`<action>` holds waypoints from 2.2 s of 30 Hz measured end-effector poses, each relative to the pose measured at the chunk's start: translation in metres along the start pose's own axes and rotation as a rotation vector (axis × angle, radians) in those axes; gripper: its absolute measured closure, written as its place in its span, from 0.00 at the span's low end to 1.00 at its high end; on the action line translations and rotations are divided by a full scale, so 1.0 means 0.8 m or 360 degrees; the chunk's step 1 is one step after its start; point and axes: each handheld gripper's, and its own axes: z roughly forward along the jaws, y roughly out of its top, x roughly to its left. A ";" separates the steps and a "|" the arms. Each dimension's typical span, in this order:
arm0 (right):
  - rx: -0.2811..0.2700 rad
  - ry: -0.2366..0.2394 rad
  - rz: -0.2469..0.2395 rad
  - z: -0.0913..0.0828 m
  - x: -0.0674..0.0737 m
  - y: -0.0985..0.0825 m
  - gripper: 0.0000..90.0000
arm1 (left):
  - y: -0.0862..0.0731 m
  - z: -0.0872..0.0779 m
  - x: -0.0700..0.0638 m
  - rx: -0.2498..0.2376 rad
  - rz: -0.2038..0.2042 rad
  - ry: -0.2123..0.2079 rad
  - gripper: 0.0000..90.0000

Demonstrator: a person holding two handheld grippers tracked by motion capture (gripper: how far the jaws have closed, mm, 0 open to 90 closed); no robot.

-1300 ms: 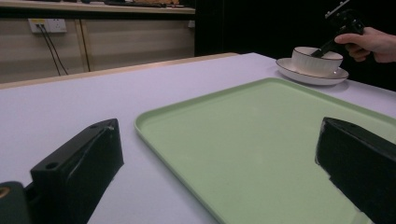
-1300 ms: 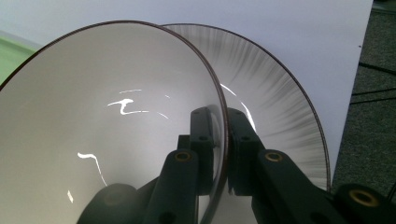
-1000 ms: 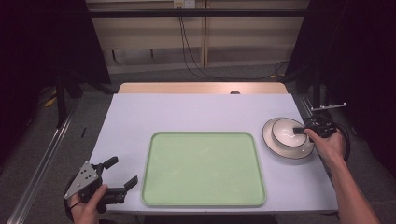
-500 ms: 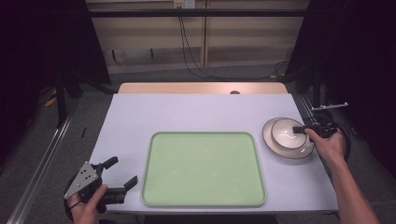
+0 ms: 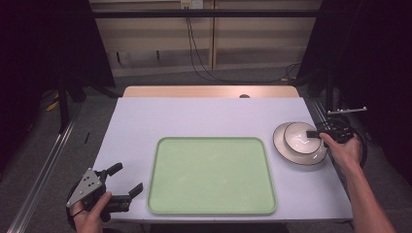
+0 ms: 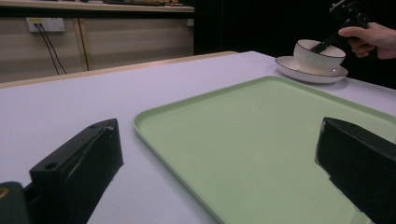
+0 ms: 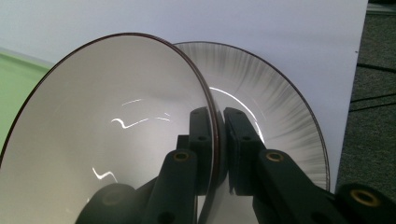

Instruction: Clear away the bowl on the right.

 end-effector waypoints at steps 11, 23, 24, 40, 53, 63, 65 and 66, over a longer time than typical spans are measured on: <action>-0.0057 0.0051 0.0026 -0.010 0.004 0.004 0.91 | 0.000 -0.001 0.001 -0.0007 0.0005 0.0006 0.01; -0.0092 0.0117 0.0000 -0.015 0.016 0.010 0.91 | 0.000 -0.002 0.001 -0.0001 0.0002 0.0001 0.01; -0.0093 0.0122 0.0002 -0.015 0.018 0.011 0.91 | 0.000 -0.002 0.001 -0.0001 0.0002 0.0002 0.01; -0.0077 0.0217 -0.0071 -0.012 0.052 0.025 0.91 | 0.000 -0.002 0.001 -0.0004 -0.0006 0.0007 0.01; -0.0053 0.0288 -0.0152 -0.007 0.082 0.038 0.91 | 0.000 -0.001 0.001 -0.0004 0.0001 0.0011 0.01; -0.0033 0.0331 -0.0245 0.006 0.115 0.059 0.91 | -0.001 -0.001 0.001 0.0002 -0.0003 0.0007 0.01; -0.0028 0.0340 -0.0242 0.008 0.119 0.061 0.91 | -0.001 -0.001 0.001 -0.0002 -0.0004 0.0003 0.01; -0.0028 0.0354 -0.0249 0.010 0.121 0.064 0.91 | -0.001 -0.001 0.001 0.0001 -0.0003 0.0007 0.01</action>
